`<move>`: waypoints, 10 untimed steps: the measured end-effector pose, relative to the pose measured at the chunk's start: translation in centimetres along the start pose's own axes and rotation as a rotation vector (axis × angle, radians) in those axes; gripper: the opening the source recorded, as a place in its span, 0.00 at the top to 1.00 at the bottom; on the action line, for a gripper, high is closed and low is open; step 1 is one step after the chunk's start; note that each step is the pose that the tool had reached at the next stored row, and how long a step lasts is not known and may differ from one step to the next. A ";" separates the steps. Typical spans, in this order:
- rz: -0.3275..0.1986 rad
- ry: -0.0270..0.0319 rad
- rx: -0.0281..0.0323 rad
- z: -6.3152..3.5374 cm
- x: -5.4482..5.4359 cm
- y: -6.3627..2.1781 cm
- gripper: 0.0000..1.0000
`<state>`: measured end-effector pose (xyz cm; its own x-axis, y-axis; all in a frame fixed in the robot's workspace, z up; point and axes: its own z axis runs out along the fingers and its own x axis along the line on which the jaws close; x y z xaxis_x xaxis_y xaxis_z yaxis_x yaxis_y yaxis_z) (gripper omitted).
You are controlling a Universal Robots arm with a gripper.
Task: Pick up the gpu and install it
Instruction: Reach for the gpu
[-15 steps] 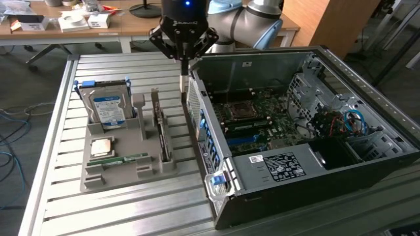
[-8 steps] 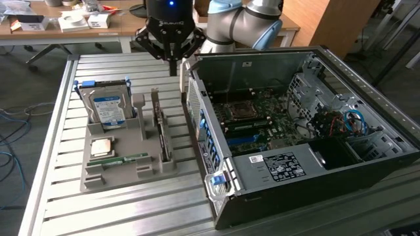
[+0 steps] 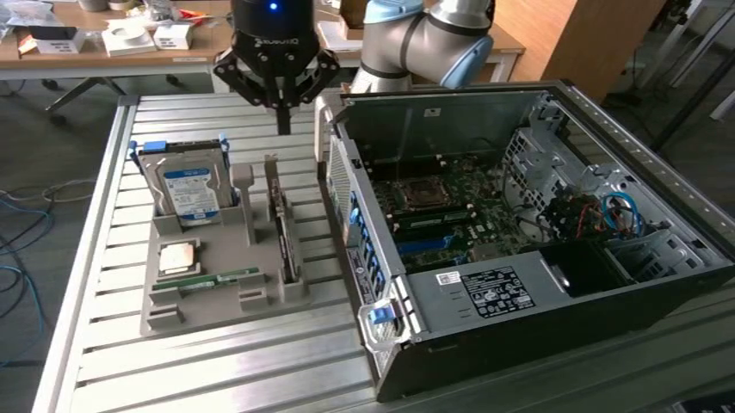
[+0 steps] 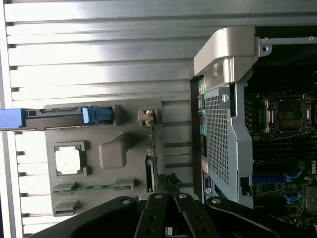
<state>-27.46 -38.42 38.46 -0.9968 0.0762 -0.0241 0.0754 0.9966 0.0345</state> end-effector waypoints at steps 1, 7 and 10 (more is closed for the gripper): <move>0.000 0.0000 0.0003 0.01 0.3 0.01 0.89; 0.000 -0.0001 0.0008 0.03 0.7 -0.01 0.89; 0.000 -0.0001 0.0008 0.02 0.9 -0.37 0.89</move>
<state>-28.36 -38.72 38.41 -0.9968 0.0762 -0.0242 0.0754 0.9966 0.0338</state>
